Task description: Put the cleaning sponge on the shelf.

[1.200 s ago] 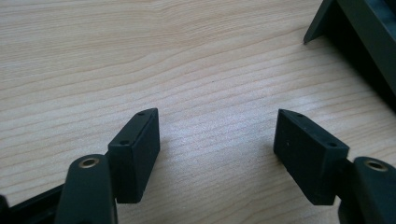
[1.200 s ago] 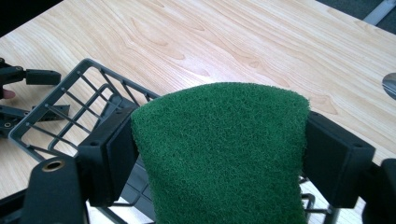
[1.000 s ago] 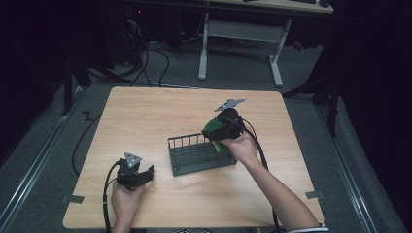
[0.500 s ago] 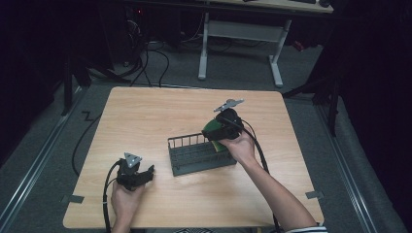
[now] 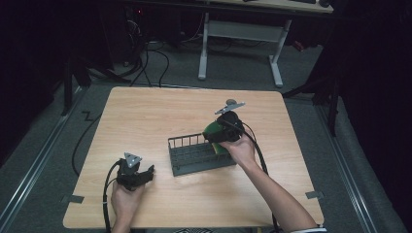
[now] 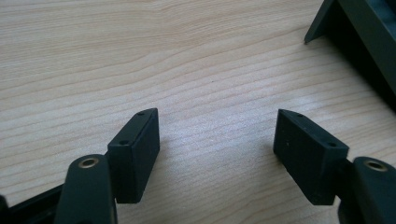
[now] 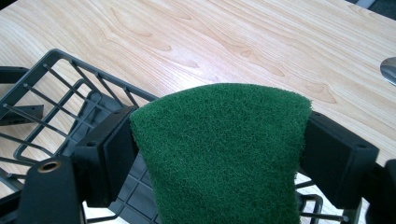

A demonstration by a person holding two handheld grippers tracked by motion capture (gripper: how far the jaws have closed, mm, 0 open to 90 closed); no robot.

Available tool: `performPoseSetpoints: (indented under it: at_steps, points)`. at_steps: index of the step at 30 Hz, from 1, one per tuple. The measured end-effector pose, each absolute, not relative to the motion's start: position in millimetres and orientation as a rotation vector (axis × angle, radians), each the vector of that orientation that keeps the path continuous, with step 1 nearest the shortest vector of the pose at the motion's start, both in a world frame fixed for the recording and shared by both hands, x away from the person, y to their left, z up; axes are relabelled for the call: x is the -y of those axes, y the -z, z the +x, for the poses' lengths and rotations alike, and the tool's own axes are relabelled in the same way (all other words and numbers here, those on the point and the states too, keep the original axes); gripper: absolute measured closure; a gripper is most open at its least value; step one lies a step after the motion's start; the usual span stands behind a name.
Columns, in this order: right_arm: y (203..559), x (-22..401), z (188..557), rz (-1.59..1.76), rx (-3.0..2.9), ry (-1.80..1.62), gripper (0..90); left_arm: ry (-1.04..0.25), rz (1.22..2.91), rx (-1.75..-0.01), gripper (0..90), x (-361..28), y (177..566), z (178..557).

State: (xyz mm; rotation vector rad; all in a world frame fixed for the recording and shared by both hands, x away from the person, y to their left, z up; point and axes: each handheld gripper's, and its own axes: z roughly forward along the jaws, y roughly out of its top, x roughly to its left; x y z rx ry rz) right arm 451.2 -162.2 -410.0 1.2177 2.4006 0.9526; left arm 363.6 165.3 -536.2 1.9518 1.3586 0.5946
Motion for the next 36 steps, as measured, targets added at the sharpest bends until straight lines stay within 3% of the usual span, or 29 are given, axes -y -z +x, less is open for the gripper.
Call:
performPoseSetpoints:
  at_steps: [36]
  points:
    - [423,169,443,1.228,-2.453,-0.908,15.1,-0.595,1.952,-1.359,31.9,-165,536,364]
